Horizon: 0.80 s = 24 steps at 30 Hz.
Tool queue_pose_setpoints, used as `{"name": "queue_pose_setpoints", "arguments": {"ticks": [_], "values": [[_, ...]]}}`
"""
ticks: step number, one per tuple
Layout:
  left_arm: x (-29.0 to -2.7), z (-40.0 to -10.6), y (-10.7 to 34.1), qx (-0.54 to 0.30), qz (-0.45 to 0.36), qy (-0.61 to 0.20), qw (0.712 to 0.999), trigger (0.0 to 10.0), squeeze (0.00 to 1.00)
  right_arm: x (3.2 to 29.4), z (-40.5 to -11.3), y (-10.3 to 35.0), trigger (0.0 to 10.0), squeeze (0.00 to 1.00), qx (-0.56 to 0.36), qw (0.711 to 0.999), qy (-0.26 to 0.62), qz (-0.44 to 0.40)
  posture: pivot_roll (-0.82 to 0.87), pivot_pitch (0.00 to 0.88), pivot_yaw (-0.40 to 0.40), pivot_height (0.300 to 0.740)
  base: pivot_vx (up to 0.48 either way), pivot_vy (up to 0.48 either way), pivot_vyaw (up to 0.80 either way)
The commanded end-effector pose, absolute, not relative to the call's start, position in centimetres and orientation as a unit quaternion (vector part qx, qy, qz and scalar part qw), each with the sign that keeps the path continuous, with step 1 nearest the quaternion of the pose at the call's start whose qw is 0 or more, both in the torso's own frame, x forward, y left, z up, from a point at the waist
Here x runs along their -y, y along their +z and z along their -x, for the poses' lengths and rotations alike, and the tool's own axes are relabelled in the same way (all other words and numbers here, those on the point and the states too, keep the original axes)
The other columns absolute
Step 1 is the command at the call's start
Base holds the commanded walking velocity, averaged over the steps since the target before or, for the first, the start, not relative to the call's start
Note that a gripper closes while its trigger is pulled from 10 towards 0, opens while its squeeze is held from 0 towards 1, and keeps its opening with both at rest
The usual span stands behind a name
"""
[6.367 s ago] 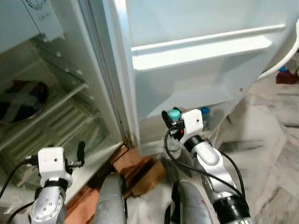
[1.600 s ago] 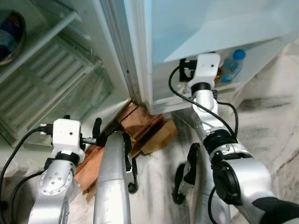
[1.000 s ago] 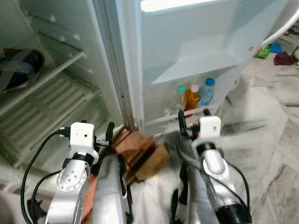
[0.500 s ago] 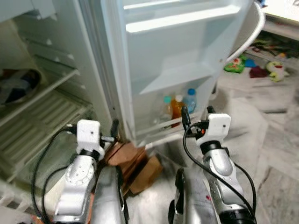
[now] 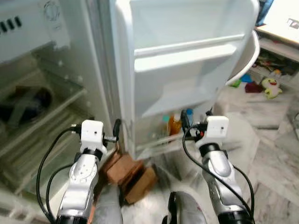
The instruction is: Restocking fridge
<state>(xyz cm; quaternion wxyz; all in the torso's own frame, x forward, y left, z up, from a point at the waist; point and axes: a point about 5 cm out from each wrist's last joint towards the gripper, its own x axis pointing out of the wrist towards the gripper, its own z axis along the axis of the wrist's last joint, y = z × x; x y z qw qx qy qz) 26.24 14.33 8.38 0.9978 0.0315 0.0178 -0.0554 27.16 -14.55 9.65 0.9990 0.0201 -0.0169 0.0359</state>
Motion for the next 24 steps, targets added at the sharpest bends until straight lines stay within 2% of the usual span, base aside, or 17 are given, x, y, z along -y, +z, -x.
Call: {"name": "queue_pose_setpoints", "arguments": {"ticks": [1,12,24], "values": [[-14.1,-26.2,8.0,-0.022,-0.031,-0.058,0.998,10.0,0.0,15.2,-27.3,10.0,10.0,0.0,0.02,0.999,0.028,-0.014,0.04,0.0,-0.034,0.74,0.0,0.0,0.0],[-13.7,-26.5,7.9,-0.018,-0.033,-0.066,0.997,10.0,0.0,15.9,-27.2,9.8,10.0,0.0,0.009,1.0,0.023,-0.007,0.03,0.0,-0.033,0.74,0.0,0.0,0.0],[-13.4,-26.7,7.7,-0.018,-0.037,-0.069,0.997,10.0,0.0,15.5,-26.4,7.0,10.0,0.0,-0.083,0.995,0.06,-0.02,0.02,0.0,-0.029,0.74,0.0,-0.436,0.0]]}}
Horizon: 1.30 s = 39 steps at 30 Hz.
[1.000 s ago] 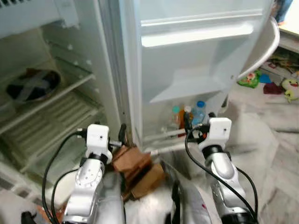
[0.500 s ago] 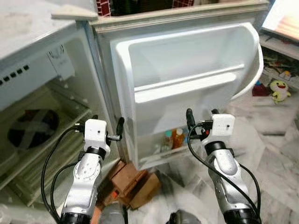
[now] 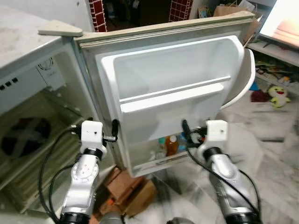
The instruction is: Restocking fridge
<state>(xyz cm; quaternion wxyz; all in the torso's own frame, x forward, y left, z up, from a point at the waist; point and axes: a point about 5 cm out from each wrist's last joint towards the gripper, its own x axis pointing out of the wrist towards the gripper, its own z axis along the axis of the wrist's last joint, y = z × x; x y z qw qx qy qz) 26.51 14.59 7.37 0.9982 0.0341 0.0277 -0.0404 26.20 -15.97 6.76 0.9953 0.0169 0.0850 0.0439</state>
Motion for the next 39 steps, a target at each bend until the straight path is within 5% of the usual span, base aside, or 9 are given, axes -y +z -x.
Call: {"name": "queue_pose_setpoints", "arguments": {"ticks": [1,7,11,17,39], "values": [[-13.4,-26.7,7.7,-0.018,-0.038,-0.07,0.997,10.0,0.0,15.4,-26.5,7.1,10.0,0.0,-0.082,0.994,0.066,-0.019,0.02,0.0,-0.028,0.74,0.0,-0.48,0.0],[-13.5,-26.8,7.6,-0.017,-0.035,-0.068,0.997,10.0,0.0,14.4,-27.0,7.7,10.0,0.0,-0.074,0.994,0.077,-0.004,0.02,0.0,-0.026,0.74,0.0,-0.48,0.0],[-13.5,-26.8,7.6,-0.018,-0.039,-0.069,0.997,10.0,0.0,13.4,-27.0,8.2,10.0,0.0,-0.075,0.987,0.116,-0.085,0.02,0.0,-0.024,0.74,0.0,-0.48,0.0],[-13.7,-26.9,7.5,-0.02,-0.043,-0.065,0.997,10.0,0.0,13.1,-26.8,8.7,10.0,0.0,-0.047,0.985,0.162,-0.022,0.02,0.0,-0.02,0.74,0.0,-0.48,0.0],[-14.7,-26.9,6.9,-0.037,-0.07,-0.033,0.996,10.0,0.0,14.1,-27.7,9.6,10.0,0.0,-0.018,0.989,0.141,-0.03,0.02,0.0,-0.014,0.74,0.0,-0.48,0.07]]}}
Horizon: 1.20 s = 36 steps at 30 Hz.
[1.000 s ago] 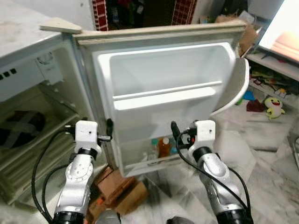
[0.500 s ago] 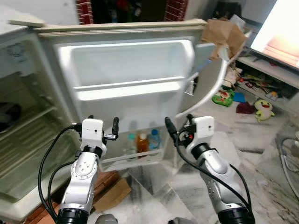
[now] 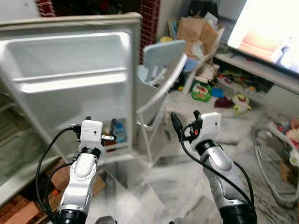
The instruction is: Restocking fridge
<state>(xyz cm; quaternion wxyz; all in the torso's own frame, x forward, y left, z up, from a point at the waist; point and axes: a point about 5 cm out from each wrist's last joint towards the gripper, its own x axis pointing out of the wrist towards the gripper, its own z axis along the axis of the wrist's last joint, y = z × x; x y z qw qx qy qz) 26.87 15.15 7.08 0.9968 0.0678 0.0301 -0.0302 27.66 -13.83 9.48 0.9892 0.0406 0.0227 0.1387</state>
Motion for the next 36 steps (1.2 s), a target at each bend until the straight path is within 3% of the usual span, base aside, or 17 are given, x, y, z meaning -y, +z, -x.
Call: {"name": "queue_pose_setpoints", "arguments": {"ticks": [1,10,27,36], "values": [[-15.0,-26.9,6.8,-0.041,-0.069,-0.025,0.997,10.0,0.0,13.9,-27.7,9.7,10.0,0.0,-0.014,0.989,0.144,-0.027,0.03,0.0,-0.013,0.74,0.0,-0.48,0.8],[-16.0,-27.2,6.6,-0.052,-0.085,0.005,0.995,10.0,0.0,13.4,-28.0,10.7,10.0,0.0,0.008,0.985,0.164,-0.045,0.02,0.0,-0.011,0.74,0.0,-0.048,0.8],[-16.4,-27.3,6.2,-0.062,-0.088,0.021,0.994,10.0,0.0,13.6,-28.8,11.9,10.0,0.0,0.037,0.987,0.155,-0.034,0.03,0.0,-0.009,0.74,0.377,-0.287,0.8],[-16.2,-27.2,6.0,-0.066,-0.093,0.018,0.993,10.0,0.0,14.0,-29.2,12.2,10.0,0.0,0.048,0.989,0.134,-0.027,0.02,0.0,-0.009,0.74,0.422,-0.084,0.0]]}}
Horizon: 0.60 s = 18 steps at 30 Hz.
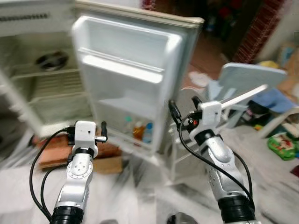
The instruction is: Restocking fridge
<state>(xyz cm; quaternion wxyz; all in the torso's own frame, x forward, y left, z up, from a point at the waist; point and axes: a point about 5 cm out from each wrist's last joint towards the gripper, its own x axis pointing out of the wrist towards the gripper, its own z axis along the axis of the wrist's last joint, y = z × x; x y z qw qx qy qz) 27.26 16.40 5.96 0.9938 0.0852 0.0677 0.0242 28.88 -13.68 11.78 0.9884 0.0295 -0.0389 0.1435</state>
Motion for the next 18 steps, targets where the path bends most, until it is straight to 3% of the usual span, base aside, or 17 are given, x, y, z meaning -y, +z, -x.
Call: {"name": "queue_pose_setpoints", "arguments": {"ticks": [1,5,12,18], "values": [[-16.2,-27.2,6.0,-0.067,-0.092,0.018,0.993,10.0,0.0,14.0,-29.2,12.2,10.0,0.0,0.048,0.99,0.133,-0.026,0.02,0.0,-0.009,0.74,0.42,0.0,0.0],[-15.9,-27.1,6.0,-0.067,-0.081,0.019,0.994,10.0,0.0,13.9,-29.3,12.3,10.0,0.0,0.051,0.989,0.134,-0.021,0.03,0.0,-0.01,0.74,0.353,-0.318,0.0],[-15.9,-26.2,4.7,-0.125,-0.016,0.044,0.991,10.0,0.0,13.8,-29.4,12.5,10.0,0.0,0.057,0.987,0.149,0.011,0.03,0.0,-0.012,0.74,0.0,0.0,0.0],[-13.0,-23.9,1.9,-0.247,0.02,-0.065,0.967,10.0,0.0,13.8,-30.4,13.5,10.0,0.0,0.075,0.987,0.141,0.019,0.04,0.0,-0.017,0.74,0.0,0.0,0.8]]}}
